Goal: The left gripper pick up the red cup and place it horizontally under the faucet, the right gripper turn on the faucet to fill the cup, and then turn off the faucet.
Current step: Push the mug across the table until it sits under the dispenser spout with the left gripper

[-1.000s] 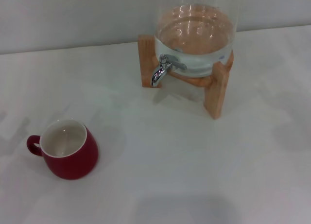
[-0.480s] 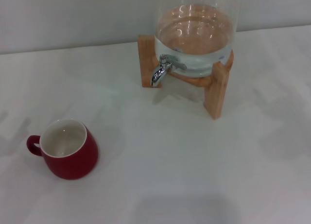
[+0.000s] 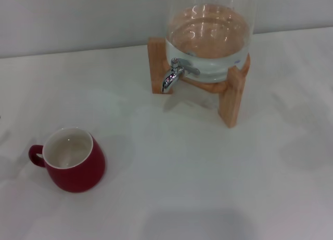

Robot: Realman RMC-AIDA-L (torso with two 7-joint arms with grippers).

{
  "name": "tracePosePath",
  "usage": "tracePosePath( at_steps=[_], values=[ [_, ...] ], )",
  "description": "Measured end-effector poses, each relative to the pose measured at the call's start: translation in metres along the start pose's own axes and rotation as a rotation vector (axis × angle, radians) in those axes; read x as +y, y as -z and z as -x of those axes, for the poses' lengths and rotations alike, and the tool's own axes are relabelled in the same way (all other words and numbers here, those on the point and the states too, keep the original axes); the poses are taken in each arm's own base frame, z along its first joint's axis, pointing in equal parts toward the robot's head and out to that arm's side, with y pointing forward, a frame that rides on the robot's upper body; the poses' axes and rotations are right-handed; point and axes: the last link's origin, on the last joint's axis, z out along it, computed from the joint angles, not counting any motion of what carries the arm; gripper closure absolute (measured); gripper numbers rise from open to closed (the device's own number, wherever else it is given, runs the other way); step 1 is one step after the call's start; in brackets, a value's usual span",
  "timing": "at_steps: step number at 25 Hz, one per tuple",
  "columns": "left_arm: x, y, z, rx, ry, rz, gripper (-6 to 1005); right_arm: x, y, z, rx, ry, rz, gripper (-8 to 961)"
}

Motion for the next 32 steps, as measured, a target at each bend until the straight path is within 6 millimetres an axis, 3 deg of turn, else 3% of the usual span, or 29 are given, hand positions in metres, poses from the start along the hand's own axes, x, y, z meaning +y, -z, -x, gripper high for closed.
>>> tracePosePath(
  at_steps=[15,26,32],
  values=[
    [0.012,0.006,0.034,-0.095,-0.049,0.015,240,-0.008,-0.001,0.007,-0.025,-0.005,-0.037,234],
    [0.020,0.040,0.039,-0.019,-0.062,-0.023,240,-0.012,-0.002,0.009,-0.045,-0.018,-0.058,234],
    [0.022,0.046,0.049,-0.031,-0.044,-0.049,241,-0.011,-0.003,0.010,-0.048,-0.018,-0.056,234]
  ],
)
